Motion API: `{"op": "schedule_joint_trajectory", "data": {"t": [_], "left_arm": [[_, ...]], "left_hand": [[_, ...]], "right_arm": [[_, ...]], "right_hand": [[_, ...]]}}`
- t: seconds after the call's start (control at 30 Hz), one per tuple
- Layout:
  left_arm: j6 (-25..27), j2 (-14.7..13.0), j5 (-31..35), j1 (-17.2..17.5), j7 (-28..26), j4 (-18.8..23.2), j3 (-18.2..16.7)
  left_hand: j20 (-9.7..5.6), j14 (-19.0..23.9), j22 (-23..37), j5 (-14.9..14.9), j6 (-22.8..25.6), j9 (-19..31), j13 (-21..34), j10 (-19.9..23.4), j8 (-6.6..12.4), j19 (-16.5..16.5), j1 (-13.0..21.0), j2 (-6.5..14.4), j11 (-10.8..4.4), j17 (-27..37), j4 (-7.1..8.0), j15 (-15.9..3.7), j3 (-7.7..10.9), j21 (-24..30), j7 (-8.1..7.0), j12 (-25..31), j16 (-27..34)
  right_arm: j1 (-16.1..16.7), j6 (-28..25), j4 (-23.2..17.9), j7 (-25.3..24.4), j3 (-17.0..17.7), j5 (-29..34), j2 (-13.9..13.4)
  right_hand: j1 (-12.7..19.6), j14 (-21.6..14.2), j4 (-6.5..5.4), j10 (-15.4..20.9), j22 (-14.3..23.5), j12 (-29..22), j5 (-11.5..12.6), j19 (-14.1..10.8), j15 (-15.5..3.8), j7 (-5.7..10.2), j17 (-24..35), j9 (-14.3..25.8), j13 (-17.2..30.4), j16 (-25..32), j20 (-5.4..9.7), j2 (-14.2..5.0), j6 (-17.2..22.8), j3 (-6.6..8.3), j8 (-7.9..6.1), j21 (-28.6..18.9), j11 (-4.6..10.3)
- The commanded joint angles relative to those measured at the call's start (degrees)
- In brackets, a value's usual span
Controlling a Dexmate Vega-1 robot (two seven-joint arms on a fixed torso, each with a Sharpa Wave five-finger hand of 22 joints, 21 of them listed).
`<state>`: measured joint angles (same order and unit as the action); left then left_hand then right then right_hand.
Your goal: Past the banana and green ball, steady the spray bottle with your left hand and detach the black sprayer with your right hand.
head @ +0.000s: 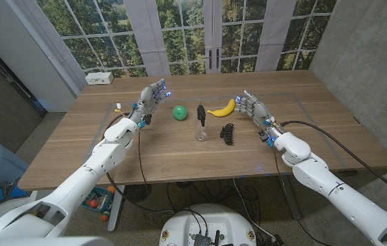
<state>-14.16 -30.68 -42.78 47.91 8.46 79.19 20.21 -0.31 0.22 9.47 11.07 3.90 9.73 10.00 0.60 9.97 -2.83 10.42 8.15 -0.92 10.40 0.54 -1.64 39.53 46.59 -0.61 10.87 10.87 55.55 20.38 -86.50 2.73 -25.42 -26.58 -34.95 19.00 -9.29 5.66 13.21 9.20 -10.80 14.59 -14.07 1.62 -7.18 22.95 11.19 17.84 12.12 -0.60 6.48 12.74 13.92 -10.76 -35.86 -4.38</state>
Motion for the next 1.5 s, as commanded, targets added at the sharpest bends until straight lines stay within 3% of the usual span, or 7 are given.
{"op": "schedule_joint_trajectory", "data": {"t": [0.03,0.2,0.47,0.93,1.5], "left_arm": [[0.0,0.0,-0.3,0.5,0.0,0.8,0.0],[-0.2,-0.1,-0.4,0.8,0.0,1.2,-0.2],[-0.2,-0.4,-0.6,1.4,-0.4,1.9,-0.5],[-0.5,-0.6,-0.9,1.8,0.1,2.4,-0.7],[-0.5,-1.1,-1.2,2.6,0.5,3.8,-0.8]], "left_hand": [[0.21,0.7,0.1,0.3,0.1,0.2,0.2,0.4,0.33,0.2,-0.7,0.1,-0.49,0.1,-0.03,-0.14,-0.18,-0.3,0.55,0.3,0.6],[0.22,0.8,0.1,0.3,0.1,0.2,0.2,0.6,0.35,0.3,-0.9,0.2,-0.36,0.1,0.04,-0.03,-0.22,-0.4,0.72,0.4,0.6],[0.21,0.9,0.1,0.4,0.3,0.2,0.2,0.7,0.43,0.6,-1.3,0.2,-0.30,0.1,0.20,-0.01,-0.30,-0.6,0.96,0.4,0.6],[0.38,1.0,0.1,0.5,0.5,0.2,0.2,0.8,0.48,0.9,-1.9,0.3,-0.23,0.1,0.53,0.02,-0.40,-0.9,1.11,0.4,0.6],[0.40,1.2,0.2,0.6,0.6,0.3,0.2,1.0,0.53,1.2,-3.1,0.2,-0.42,0.2,1.32,0.03,-0.90,-1.4,1.11,0.4,0.7]], "right_arm": [[0.2,-1.9,-2.8,-3.2,-2.6,7.6,-1.7],[0.1,-1.9,-3.3,-4.9,-3.6,11.2,-2.1],[0.1,0.5,-2.4,-7.4,-4.4,15.9,-1.6],[-0.4,1.8,-2.5,-10.8,-6.1,25.0,-1.9],[0.3,-1.5,-5.5,-13.3,-6.9,32.4,-3.9]], "right_hand": [[2.1,2.3,1.87,-3.0,0.2,0.3,1.8,0.9,-0.06,-0.16,-1.3,0.2,-0.2,-0.9,1.06,1.10,-3.5,0.17,0.46,2.2,0.20],[3.4,2.9,2.66,-4.3,0.2,0.2,2.6,0.8,-0.07,-0.30,-1.8,0.3,-0.3,-1.0,1.24,1.44,-5.1,0.27,0.34,3.1,0.43],[4.9,2.3,3.37,-3.6,0.3,-0.5,3.6,0.2,-0.77,0.43,-2.4,0.4,-0.2,-0.6,1.70,2.00,-4.2,0.25,-0.56,3.8,0.96],[5.7,1.6,3.54,-2.9,0.4,-1.0,4.7,0.0,-1.94,1.50,-3.1,0.5,-0.2,-0.2,2.00,2.74,-3.6,-0.29,-1.13,4.7,1.85],[8.9,1.5,4.09,-2.9,0.4,-1.0,6.5,-1.0,-3.29,3.13,-3.9,0.5,-0.3,-0.1,3.15,2.09,-4.1,0.29,-1.28,5.8,3.71]]}}
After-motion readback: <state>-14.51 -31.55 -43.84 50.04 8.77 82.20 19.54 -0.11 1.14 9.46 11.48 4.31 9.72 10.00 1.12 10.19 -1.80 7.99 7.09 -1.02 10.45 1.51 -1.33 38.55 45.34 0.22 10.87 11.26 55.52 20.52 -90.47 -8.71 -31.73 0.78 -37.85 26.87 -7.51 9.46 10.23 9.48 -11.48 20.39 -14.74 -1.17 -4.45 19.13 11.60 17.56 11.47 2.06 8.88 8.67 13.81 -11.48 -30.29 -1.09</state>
